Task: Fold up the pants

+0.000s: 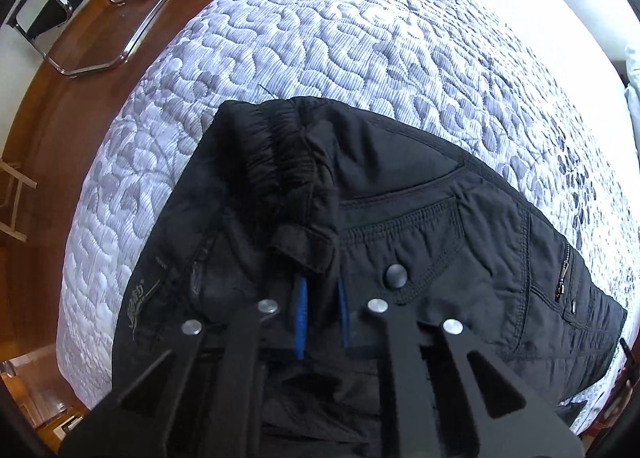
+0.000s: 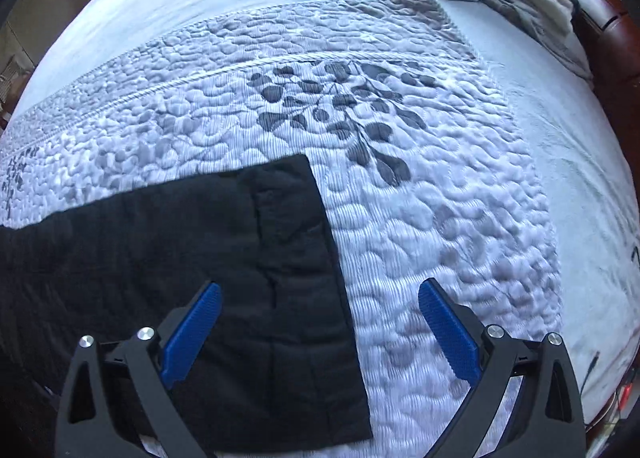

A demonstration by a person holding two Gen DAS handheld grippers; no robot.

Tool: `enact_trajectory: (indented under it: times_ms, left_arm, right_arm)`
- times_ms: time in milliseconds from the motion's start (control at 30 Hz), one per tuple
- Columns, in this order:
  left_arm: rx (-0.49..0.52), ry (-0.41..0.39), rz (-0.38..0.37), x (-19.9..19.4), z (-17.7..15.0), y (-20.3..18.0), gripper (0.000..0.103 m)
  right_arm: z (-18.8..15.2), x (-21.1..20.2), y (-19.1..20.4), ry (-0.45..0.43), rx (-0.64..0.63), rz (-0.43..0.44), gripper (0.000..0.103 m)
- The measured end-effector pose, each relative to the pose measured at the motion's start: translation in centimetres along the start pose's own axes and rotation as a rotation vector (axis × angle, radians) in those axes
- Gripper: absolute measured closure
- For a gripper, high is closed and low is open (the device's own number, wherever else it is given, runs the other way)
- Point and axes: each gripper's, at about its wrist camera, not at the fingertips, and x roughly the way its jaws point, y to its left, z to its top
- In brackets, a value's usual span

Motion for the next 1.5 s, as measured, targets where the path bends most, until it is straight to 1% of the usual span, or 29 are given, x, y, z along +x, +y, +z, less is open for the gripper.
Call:
enact_trajectory:
  times_ms: [67,200,233,267,300,333,367,400,433,467,533,633,700,767,833,867,900,967,1000,1067,1167,1267,1333,1433,1500]
  left_arm:
    - [-0.003,0.001,0.002,0.4,0.5,0.3,0.092]
    - [0.001,0.000,0.009,0.5,0.6,0.1,0.092]
    - [0.002,0.000,0.010,0.4,0.6,0.1,0.092]
    - [0.003,-0.001,0.012,0.4,0.6,0.0,0.092]
    - [0.006,-0.004,0.017,0.4,0.5,0.0,0.092]
    - [0.011,-0.008,0.023,0.4,0.5,-0.1,0.092]
    - [0.017,-0.013,0.030,0.3,0.4,-0.2,0.092]
    - [0.021,-0.017,0.034,0.3,0.4,-0.3,0.092]
    - [0.022,-0.023,0.037,0.2,0.3,-0.4,0.092]
    - [0.020,-0.029,0.038,0.1,0.2,-0.5,0.092]
    - [-0.007,-0.053,0.029,-0.1,-0.1,-0.4,0.092]
    - [-0.032,-0.101,0.019,-0.8,-1.0,-0.3,0.092]
    - [-0.026,-0.148,0.018,-1.8,-1.8,-0.4,0.092]
    - [-0.022,-0.192,0.000,-3.0,-2.6,-0.5,0.092]
    - [-0.007,-0.241,-0.033,-4.8,-3.7,-0.7,0.092]
    - [0.004,-0.270,-0.063,-6.0,-4.5,-0.6,0.092]
    - [0.011,-0.287,-0.086,-6.8,-5.1,-0.5,0.092]
    - [0.012,-0.322,-0.145,-8.5,-6.8,0.2,0.092]
    - [0.016,-0.341,-0.179,-9.4,-8.1,0.8,0.092]
    - [0.013,-0.364,-0.239,-10.8,-11.0,2.1,0.092]
    - [-0.004,-0.378,-0.311,-11.9,-15.0,4.5,0.092]
    - [0.011,-0.386,-0.329,-12.2,-19.0,6.9,0.092]
    - [-0.011,-0.375,-0.349,-11.8,-21.1,8.4,0.091]
    - [-0.053,-0.364,-0.365,-10.8,-24.8,11.1,0.090]
    - [-0.072,-0.360,-0.363,-9.9,-26.8,12.7,0.087]
  right_arm:
    - [0.9,0.9,0.8,0.010,-0.011,0.022,0.004]
    - [2.5,2.8,1.9,0.042,-0.033,-0.044,0.008]
    - [2.8,3.2,1.9,0.054,-0.031,-0.049,0.015]
    - [3.0,3.8,2.0,0.077,-0.025,-0.027,0.025]
    - [3.1,4.0,1.9,0.089,-0.015,0.002,0.032]
    - [3.1,4.0,1.9,0.098,-0.002,0.026,0.042]
    - [3.2,3.8,2.1,0.089,-0.006,-0.002,0.054]
    - [3.2,3.5,2.3,0.079,-0.026,-0.021,0.062]
    - [3.1,3.0,2.5,0.064,-0.050,-0.032,0.075]
    - [3.0,2.3,2.5,0.048,-0.057,-0.020,0.083]
    - [2.7,0.8,2.6,0.014,-0.060,-0.008,0.088]
    - [2.4,-1.8,3.2,-0.045,-0.084,-0.012,0.090]
    - [1.9,-4.7,3.6,-0.110,-0.093,0.007,0.090]
    - [0.6,-8.3,4.1,-0.194,-0.118,0.034,0.090]
    - [-1.3,-12.6,4.6,-0.305,-0.166,0.078,0.090]
    - [-2.9,-15.3,4.8,-0.373,-0.188,0.119,0.090]
    - [-4.1,-17.0,4.8,-0.419,-0.199,0.148,0.090]
    - [-7.3,-20.3,4.6,-0.507,-0.217,0.190,0.090]
    - [-9.5,-22.0,4.3,-0.551,-0.226,0.201,0.090]
    - [-13.3,-24.0,3.3,-0.594,-0.219,0.212,0.090]
    - [-19.1,-24.9,1.0,-0.607,-0.154,0.220,0.091]
    - [-23.3,-24.4,-1.1,-0.599,-0.091,0.232,0.092]
    - [-26.4,-23.4,-2.8,-0.572,-0.013,0.272,0.092]
    - [-30.0,-21.9,-4.0,-0.519,0.037,0.264,0.093]
    - [-32.2,-20.8,-5.1,-0.478,0.084,0.287,0.093]
